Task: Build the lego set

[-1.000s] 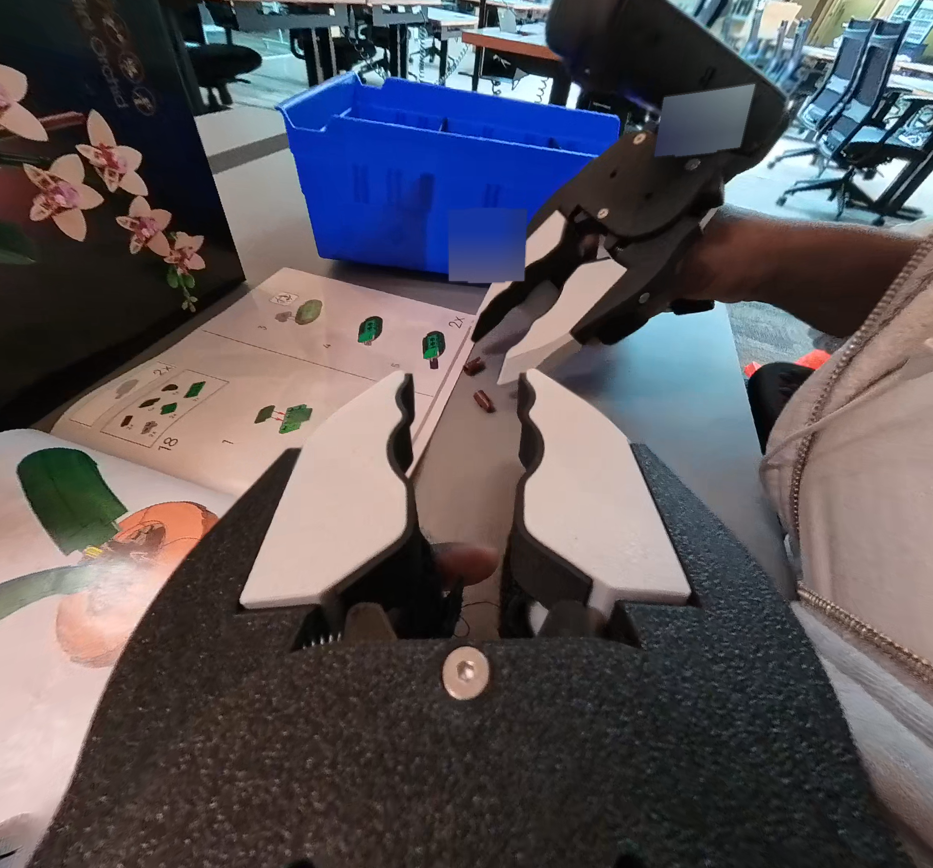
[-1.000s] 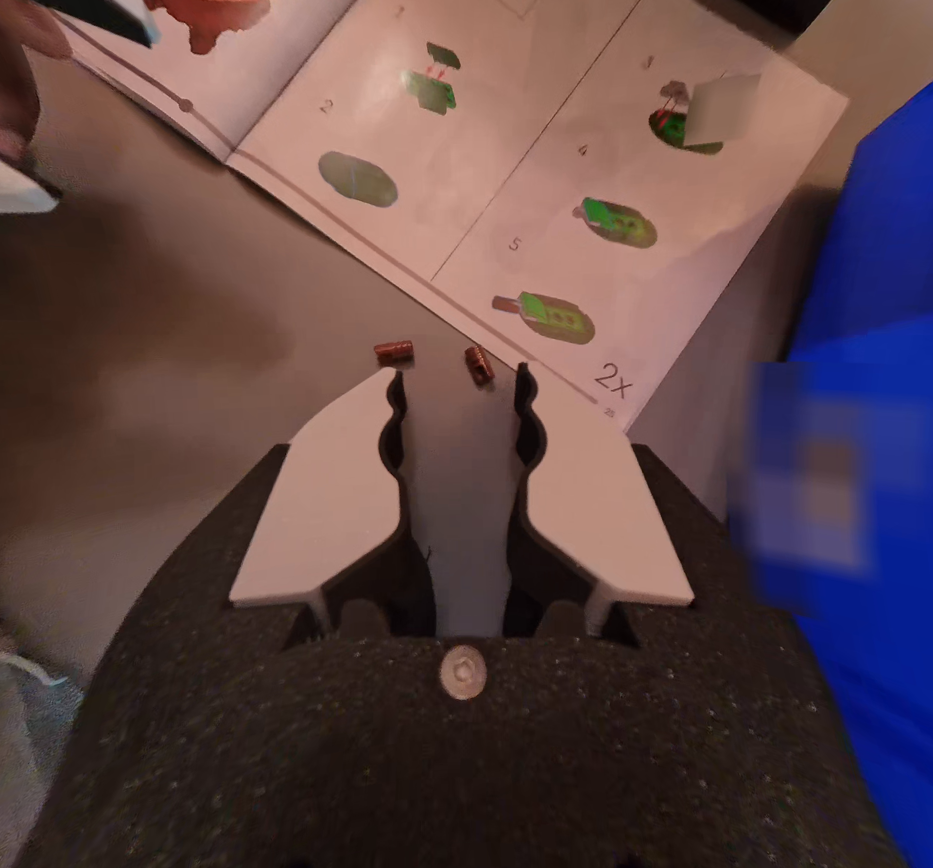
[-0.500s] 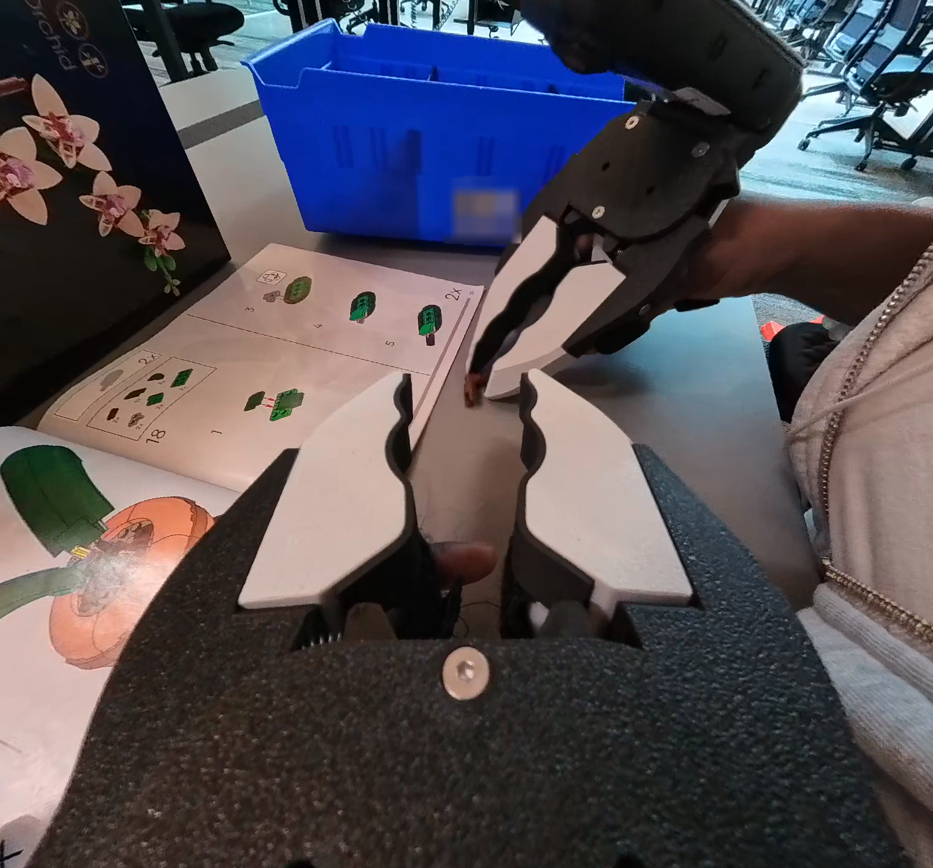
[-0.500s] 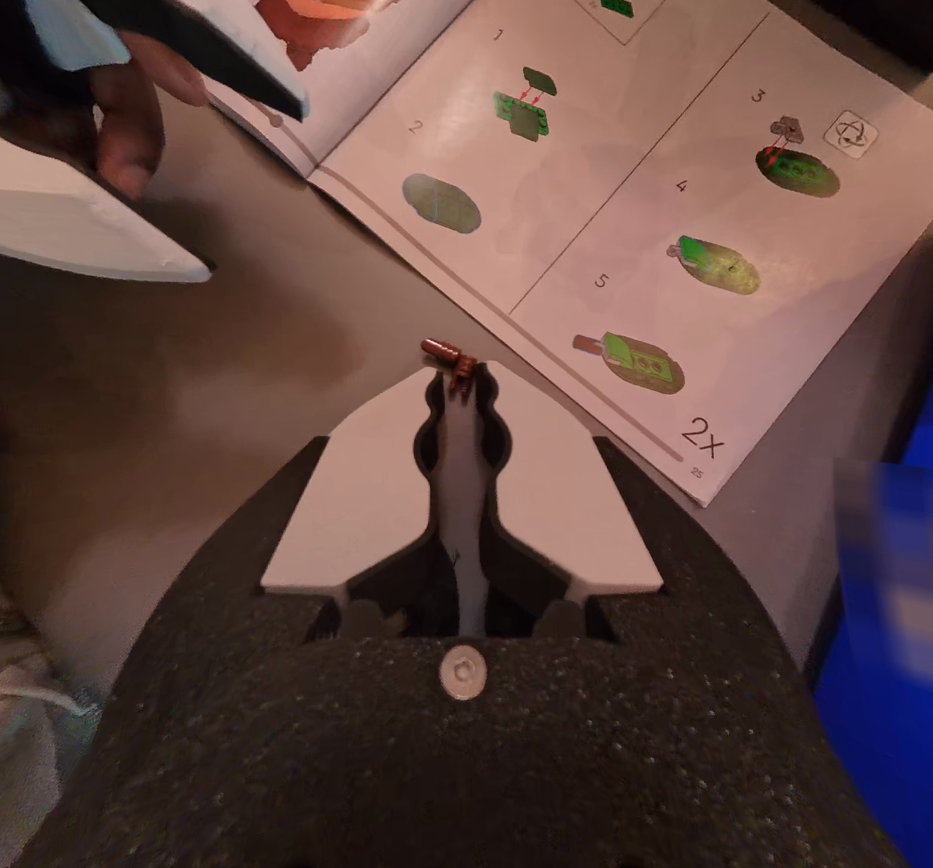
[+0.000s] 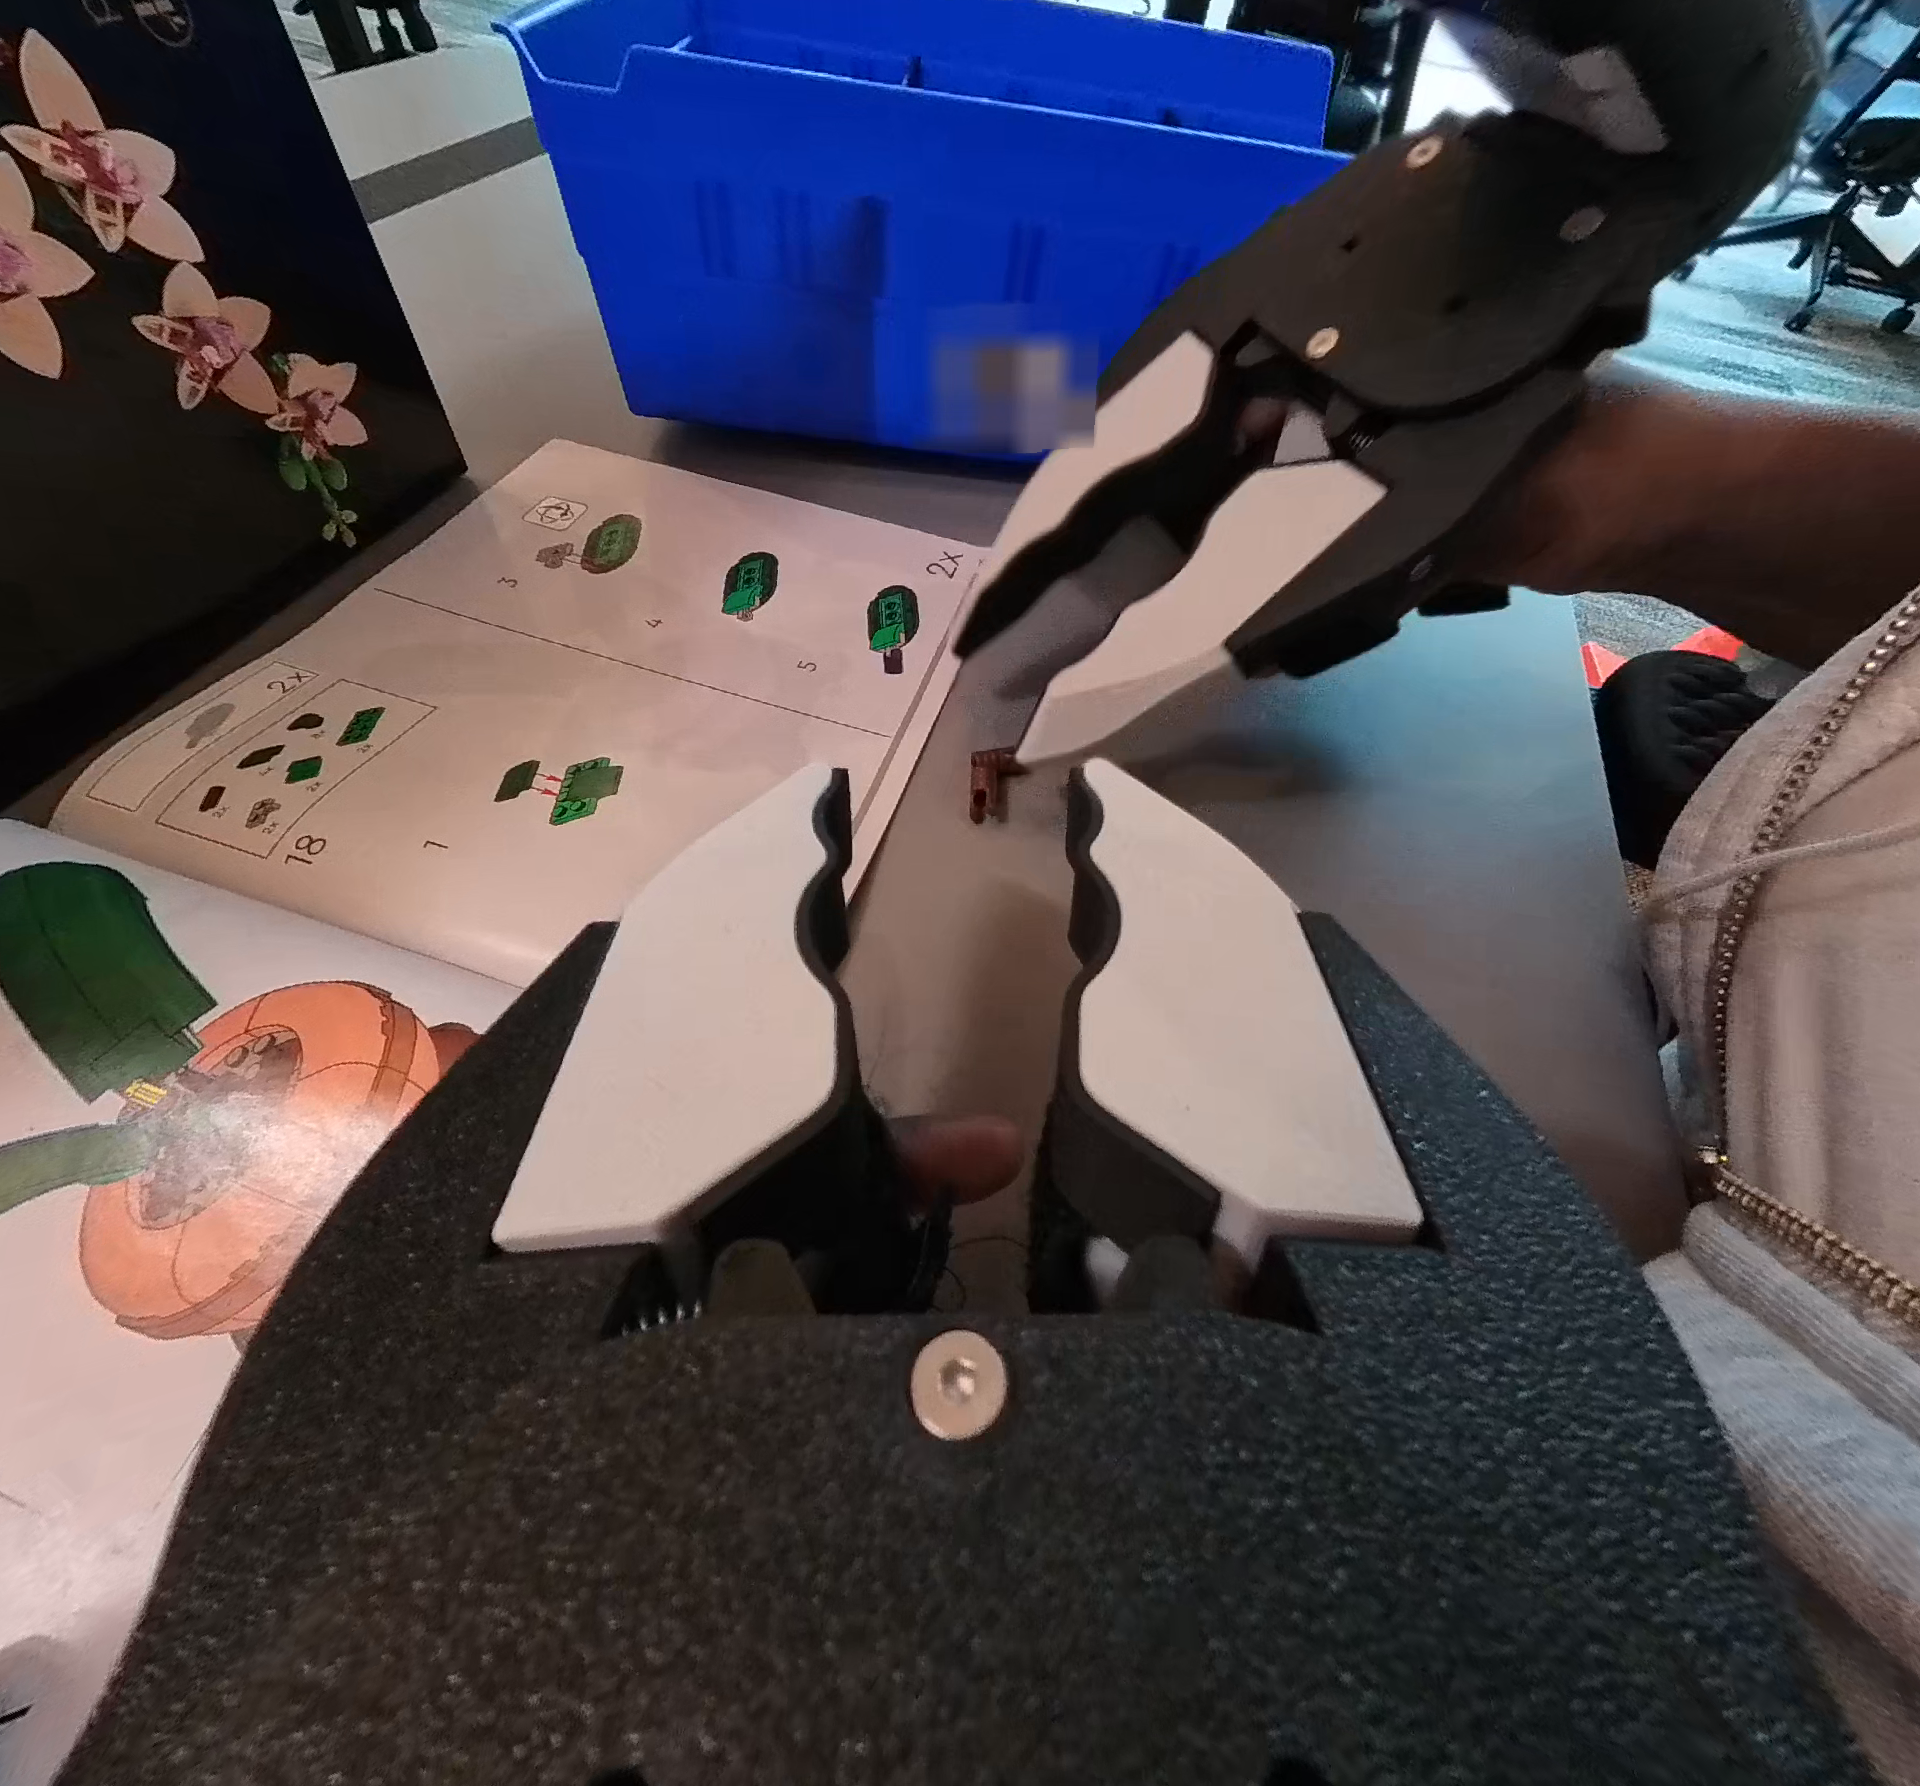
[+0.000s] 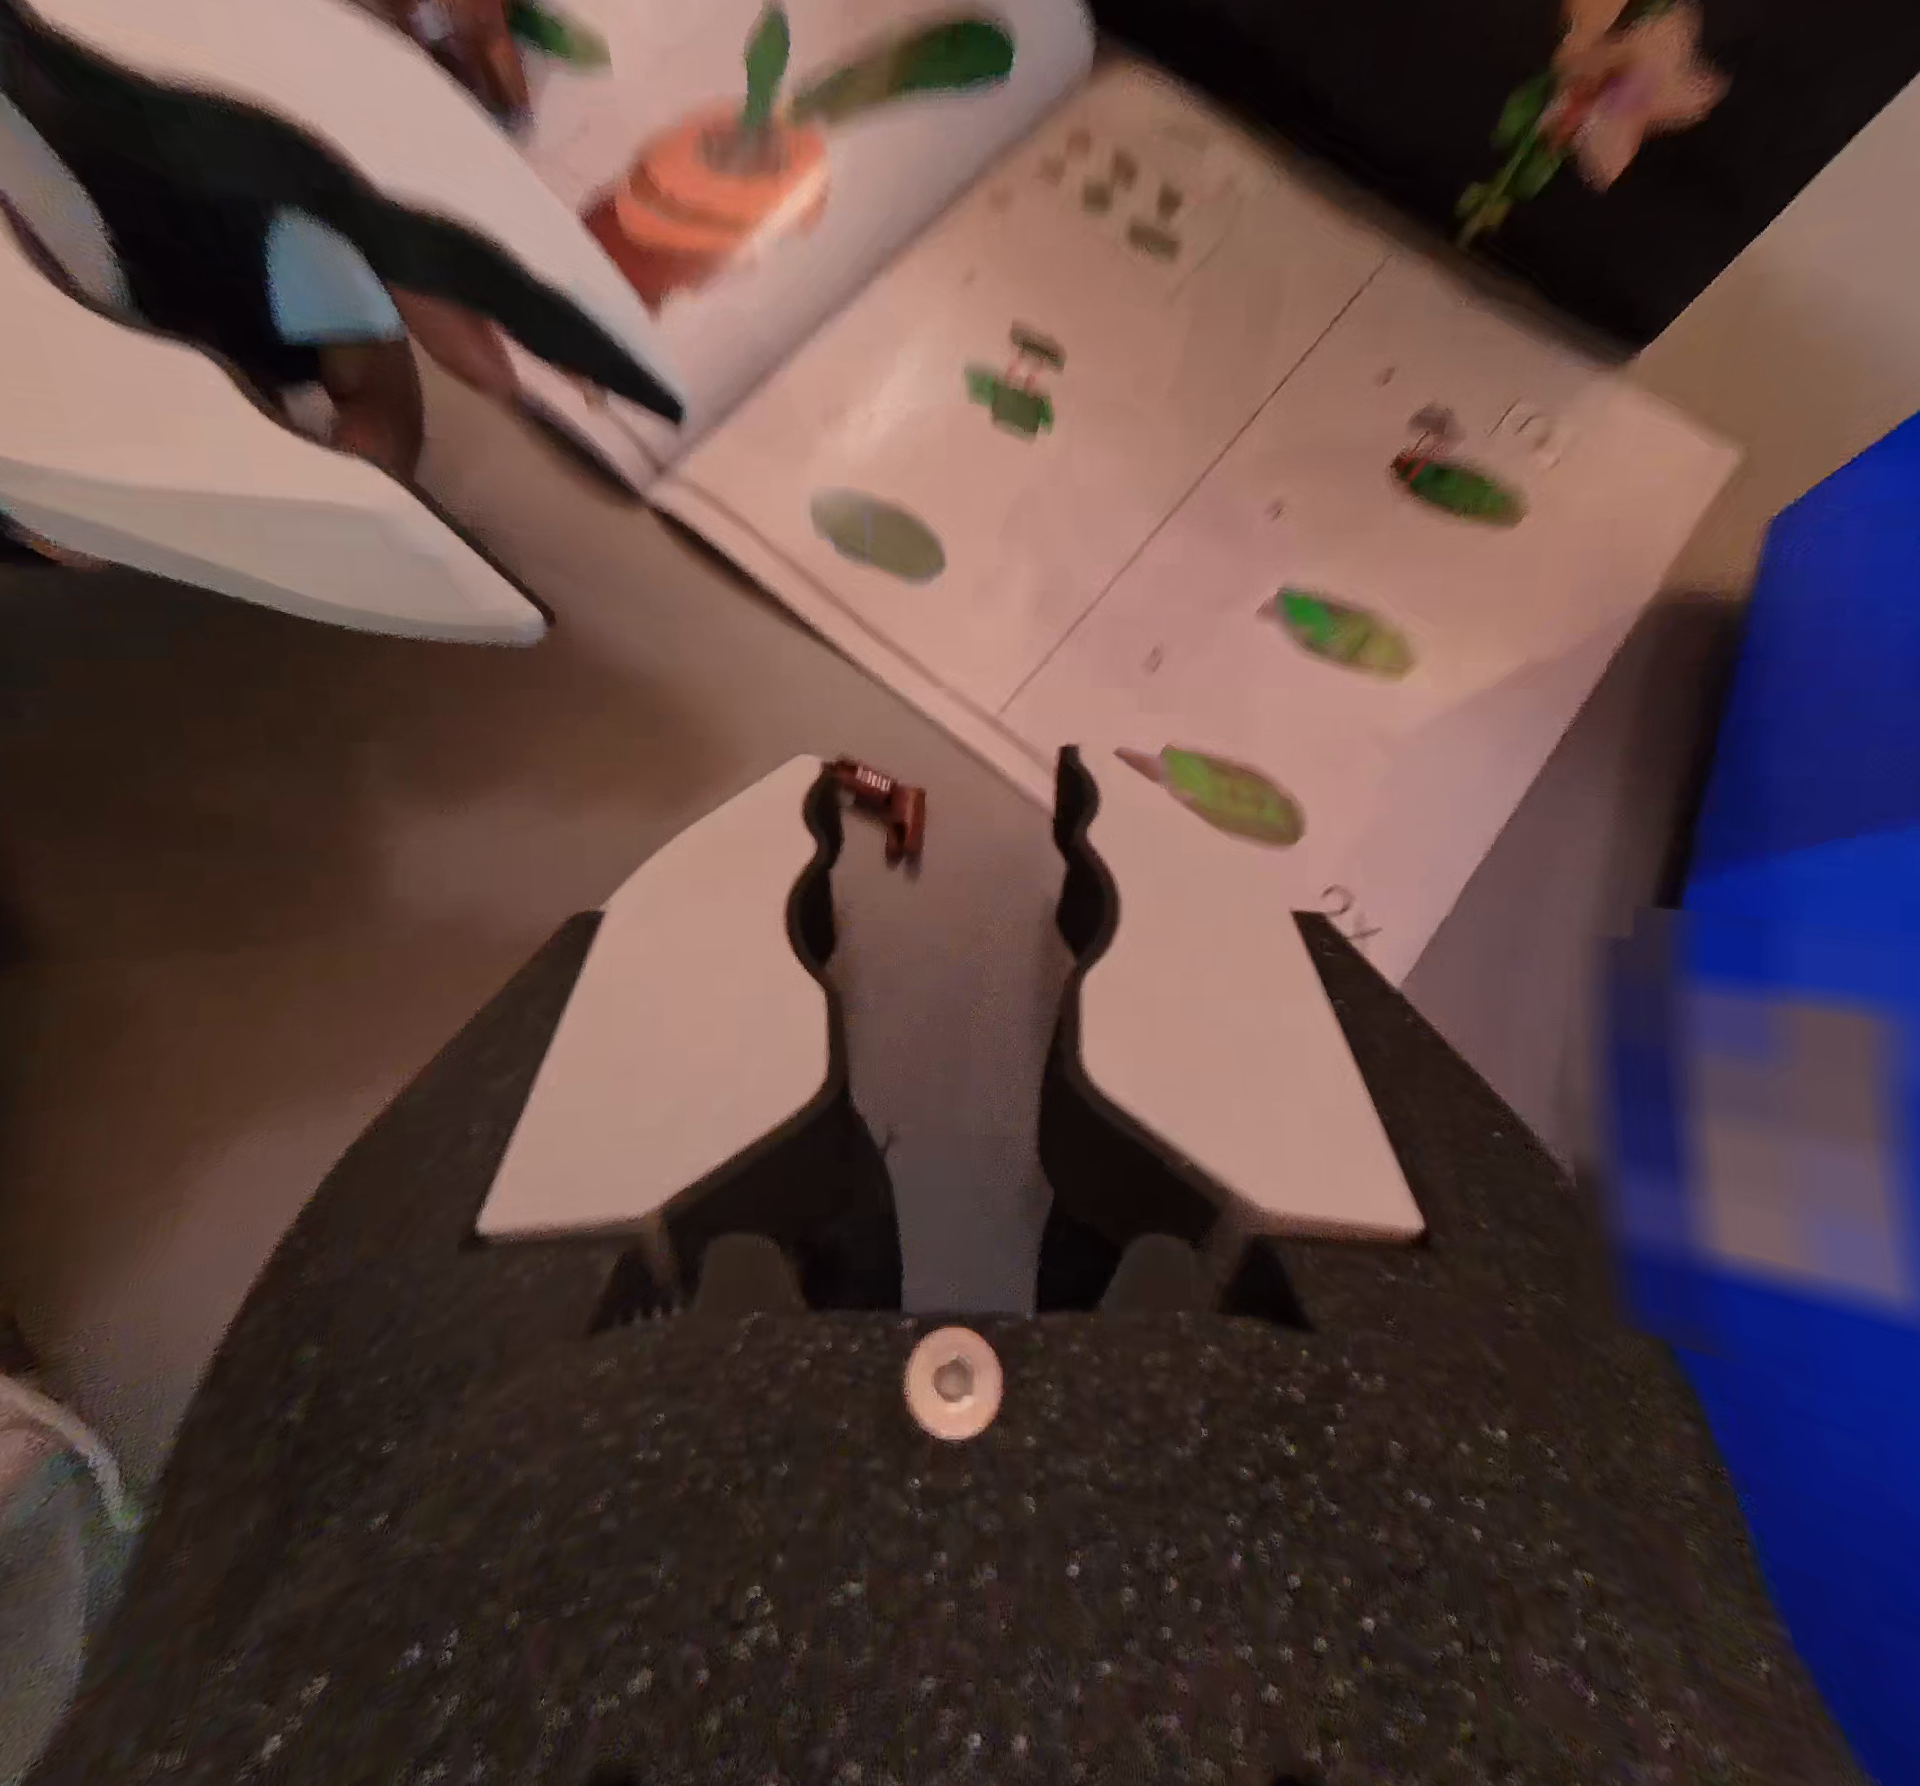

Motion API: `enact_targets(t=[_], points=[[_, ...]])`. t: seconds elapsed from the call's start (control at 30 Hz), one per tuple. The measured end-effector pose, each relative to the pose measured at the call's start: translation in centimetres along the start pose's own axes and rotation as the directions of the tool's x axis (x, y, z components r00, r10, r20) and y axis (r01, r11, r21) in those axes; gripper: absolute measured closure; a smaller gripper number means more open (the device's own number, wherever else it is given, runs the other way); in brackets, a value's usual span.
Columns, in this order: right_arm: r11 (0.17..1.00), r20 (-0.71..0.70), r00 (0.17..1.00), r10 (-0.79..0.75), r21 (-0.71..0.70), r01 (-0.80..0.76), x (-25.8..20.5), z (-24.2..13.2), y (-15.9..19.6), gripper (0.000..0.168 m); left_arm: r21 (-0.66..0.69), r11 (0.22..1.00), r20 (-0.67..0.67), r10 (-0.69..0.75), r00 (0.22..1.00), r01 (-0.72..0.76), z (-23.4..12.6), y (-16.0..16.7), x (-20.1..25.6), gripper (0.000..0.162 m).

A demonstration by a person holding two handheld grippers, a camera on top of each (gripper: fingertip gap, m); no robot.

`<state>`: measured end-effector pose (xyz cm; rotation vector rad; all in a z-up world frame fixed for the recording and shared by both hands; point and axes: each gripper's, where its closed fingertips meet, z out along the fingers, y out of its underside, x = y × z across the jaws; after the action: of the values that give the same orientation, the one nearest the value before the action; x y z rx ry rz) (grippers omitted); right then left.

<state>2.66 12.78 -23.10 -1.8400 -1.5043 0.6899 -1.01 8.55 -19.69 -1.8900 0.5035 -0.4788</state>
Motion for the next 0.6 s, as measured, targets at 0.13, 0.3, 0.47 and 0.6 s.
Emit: enact_targets(t=[0.13,0.3,0.47,0.6], points=[[0.836,-0.047,0.998,-0.039,0.545,0.058,-0.3,-5.4,-7.2,0.116,0.046,0.998,-0.014,-0.046,0.999,0.046,-0.2,-0.6,-0.1,0.136],[0.574,-0.084,0.992,-0.089,0.81,0.12,-1.6,-10.2,-11.6,0.098,0.213,0.967,-0.049,-0.136,0.99,0.143,-1.3,-2.9,-0.6,0.147],[0.56,-0.18,0.97,-0.161,0.793,0.24,-2.1,-12.6,-12.8,0.168,0.306,0.95,-0.024,-0.061,0.998,0.065,-1.9,-4.1,-0.6,0.134],[0.641,-0.188,0.976,-0.114,0.736,0.216,0.2,-14.4,-12.0,0.168,0.288,0.958,-0.012,0.004,1.0,-0.001,-1.6,-3.9,-0.1,0.132]])
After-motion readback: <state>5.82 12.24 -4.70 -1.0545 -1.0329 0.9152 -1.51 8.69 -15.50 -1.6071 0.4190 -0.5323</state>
